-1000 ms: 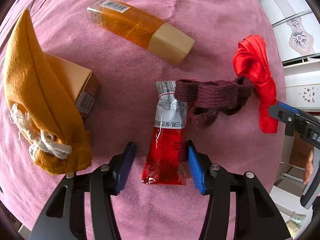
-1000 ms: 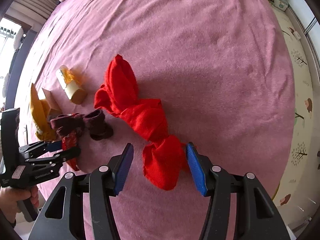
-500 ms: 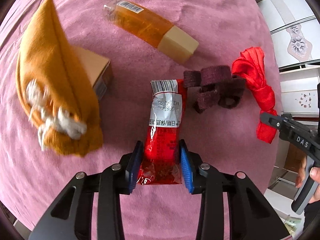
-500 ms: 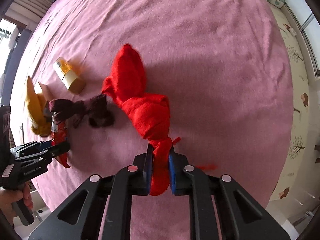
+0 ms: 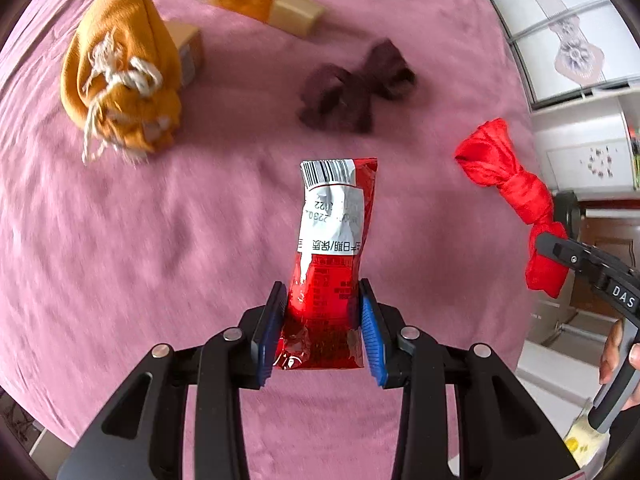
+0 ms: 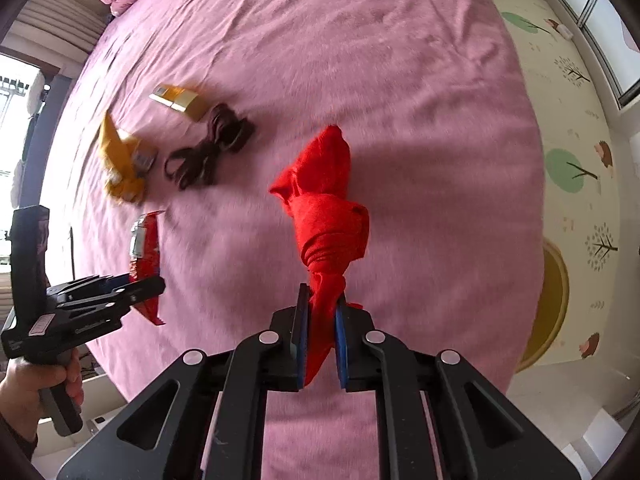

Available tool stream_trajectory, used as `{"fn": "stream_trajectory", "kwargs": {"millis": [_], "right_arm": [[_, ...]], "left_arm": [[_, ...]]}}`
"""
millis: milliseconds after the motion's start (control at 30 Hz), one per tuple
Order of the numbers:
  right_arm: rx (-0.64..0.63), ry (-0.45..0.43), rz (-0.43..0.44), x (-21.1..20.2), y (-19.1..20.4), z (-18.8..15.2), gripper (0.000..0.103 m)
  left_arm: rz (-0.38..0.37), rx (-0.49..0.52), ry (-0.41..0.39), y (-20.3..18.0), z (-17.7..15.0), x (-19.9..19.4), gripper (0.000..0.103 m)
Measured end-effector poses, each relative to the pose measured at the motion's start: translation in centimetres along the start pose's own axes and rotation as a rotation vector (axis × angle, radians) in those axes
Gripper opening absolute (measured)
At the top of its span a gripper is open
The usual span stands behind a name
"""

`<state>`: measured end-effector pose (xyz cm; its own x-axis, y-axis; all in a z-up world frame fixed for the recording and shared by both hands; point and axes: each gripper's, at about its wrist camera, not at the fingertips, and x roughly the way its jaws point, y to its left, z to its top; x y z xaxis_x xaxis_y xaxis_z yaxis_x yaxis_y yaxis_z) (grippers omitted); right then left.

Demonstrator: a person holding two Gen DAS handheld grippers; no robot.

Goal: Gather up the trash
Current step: 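Grasp the red scarf with the right tool while the left holds the wrapper, then carry wrapper and scarf over the yellow bin and open both tools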

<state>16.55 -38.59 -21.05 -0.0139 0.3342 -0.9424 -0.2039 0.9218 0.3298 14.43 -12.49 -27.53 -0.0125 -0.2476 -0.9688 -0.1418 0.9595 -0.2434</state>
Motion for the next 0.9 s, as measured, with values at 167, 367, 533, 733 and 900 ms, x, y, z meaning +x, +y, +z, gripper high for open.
{"fn": "stream_trajectory", "kwargs": {"millis": [167,367,533,733,900], "right_arm": [[0.008,-0.012,0.006,-1.9,0.0,-3.2,0.011],[0.039,-0.037,0.007,-3.9,-1.2,-6.4,0.010],[0.092,-0.079,-0.003,-6.2,-3.7,-9.4,0.010],[0.189,-0.122,-0.010,-8.4,-8.0,-11.9,0.010],[0.264,-0.156,-0.021,-9.9,-11.5,-13.7,0.010]], "left_arm": [[-0.022,0.082,0.022,-3.6,-2.9,-0.3,0.037],[-0.039,0.180,0.049,-7.7,-4.2,-0.4,0.037],[-0.044,0.266,0.065,-12.5,-5.9,0.0,0.037],[-0.044,0.365,0.096,-16.6,-6.4,0.3,0.037],[-0.041,0.468,0.119,-21.6,-6.8,1.3,0.037]]}}
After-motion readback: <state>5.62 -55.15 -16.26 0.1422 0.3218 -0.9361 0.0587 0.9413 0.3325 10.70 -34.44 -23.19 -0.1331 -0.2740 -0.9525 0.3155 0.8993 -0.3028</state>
